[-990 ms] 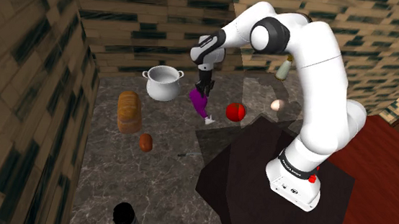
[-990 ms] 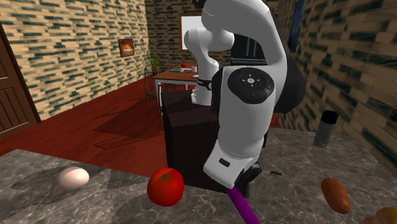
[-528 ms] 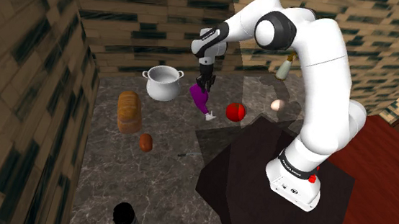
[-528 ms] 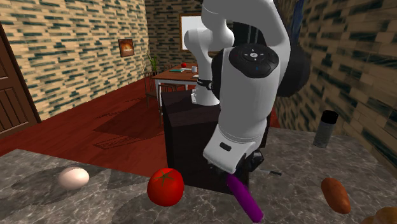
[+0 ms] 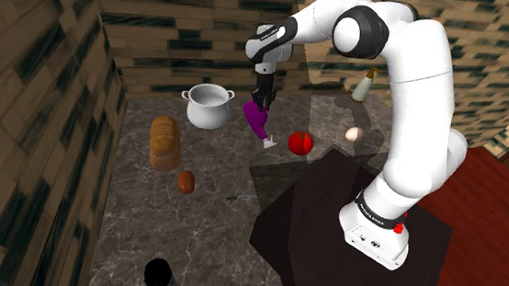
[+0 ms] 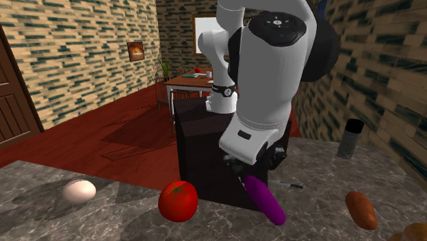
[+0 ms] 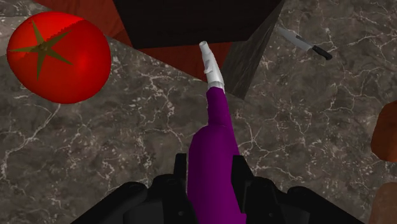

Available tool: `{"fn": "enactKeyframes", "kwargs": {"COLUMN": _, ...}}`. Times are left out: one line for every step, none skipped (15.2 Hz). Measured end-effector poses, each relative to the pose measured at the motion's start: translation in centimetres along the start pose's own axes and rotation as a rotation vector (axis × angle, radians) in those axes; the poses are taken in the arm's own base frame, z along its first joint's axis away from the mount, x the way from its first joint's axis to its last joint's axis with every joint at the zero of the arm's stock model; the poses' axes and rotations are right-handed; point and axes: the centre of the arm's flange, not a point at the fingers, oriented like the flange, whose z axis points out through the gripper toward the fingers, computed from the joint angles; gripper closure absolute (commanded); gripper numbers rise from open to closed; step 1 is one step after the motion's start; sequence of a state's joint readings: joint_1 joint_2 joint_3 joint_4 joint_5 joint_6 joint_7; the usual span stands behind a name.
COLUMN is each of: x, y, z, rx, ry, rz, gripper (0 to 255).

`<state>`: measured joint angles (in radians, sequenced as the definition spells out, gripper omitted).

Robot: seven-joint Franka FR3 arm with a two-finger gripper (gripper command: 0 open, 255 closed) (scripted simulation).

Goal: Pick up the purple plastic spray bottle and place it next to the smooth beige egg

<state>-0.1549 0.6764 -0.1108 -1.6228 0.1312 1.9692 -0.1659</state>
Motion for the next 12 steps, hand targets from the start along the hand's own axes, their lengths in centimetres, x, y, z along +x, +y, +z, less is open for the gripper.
{"fn": "enactKeyframes", "kwargs": {"x": -0.1, "y": 0.0, "z": -0.5, "rx": 0.0, "ry": 0.0, "rz": 0.0, "gripper": 255}}
{"fn": "enactKeyframes", "kwargs": {"x": -0.3, "y": 0.0, "z": -1.0, "rx": 0.0, "ry": 0.0, "rz": 0.0, "gripper": 255}}
{"fn": "enactKeyframes", "kwargs": {"x": -0.5, "y": -0.1, "z": -1.5, "rx": 0.0, "ry": 0.0, "rz": 0.0, "gripper": 255}}
{"fn": "enactKeyframes", "kwargs": {"x": -0.7, "y": -0.1, "z": -2.0, "rx": 0.0, "ry": 0.0, "rz": 0.0, "gripper": 255}}
{"fn": "enactKeyframes", "kwargs": {"x": -0.9, "y": -0.1, "z": -2.5, "rx": 0.0, "ry": 0.0, "rz": 0.0, "gripper": 255}}
{"fn": "enactKeyframes", "kwargs": {"x": -1.1, "y": -0.1, "z": -2.9, "rx": 0.0, "ry": 0.0, "rz": 0.0, "gripper": 255}}
{"fn": "enactKeyframes", "kwargs": {"x": -1.3, "y": -0.1, "z": -3.5, "rx": 0.0, "ry": 0.0, "rz": 0.0, "gripper": 255}}
{"fn": "enactKeyframes", "kwargs": {"x": -1.4, "y": -0.2, "z": -4.0, "rx": 0.0, "ry": 0.0, "rz": 0.0, "gripper": 255}}
{"fn": "enactKeyframes", "kwargs": {"x": -1.5, "y": -0.3, "z": -4.5, "rx": 0.0, "ry": 0.0, "rz": 0.0, "gripper": 255}}
{"fn": "enactKeyframes", "kwargs": {"x": -1.6, "y": -0.4, "z": -5.0, "rx": 0.0, "ry": 0.0, "rz": 0.0, "gripper": 255}}
{"fn": "enactKeyframes", "kwargs": {"x": -1.7, "y": -0.4, "z": -5.5, "rx": 0.0, "ry": 0.0, "rz": 0.0, "gripper": 255}}
{"fn": "enactKeyframes", "kwargs": {"x": -1.9, "y": -0.4, "z": -6.0, "rx": 0.0, "ry": 0.0, "rz": 0.0, "gripper": 255}}
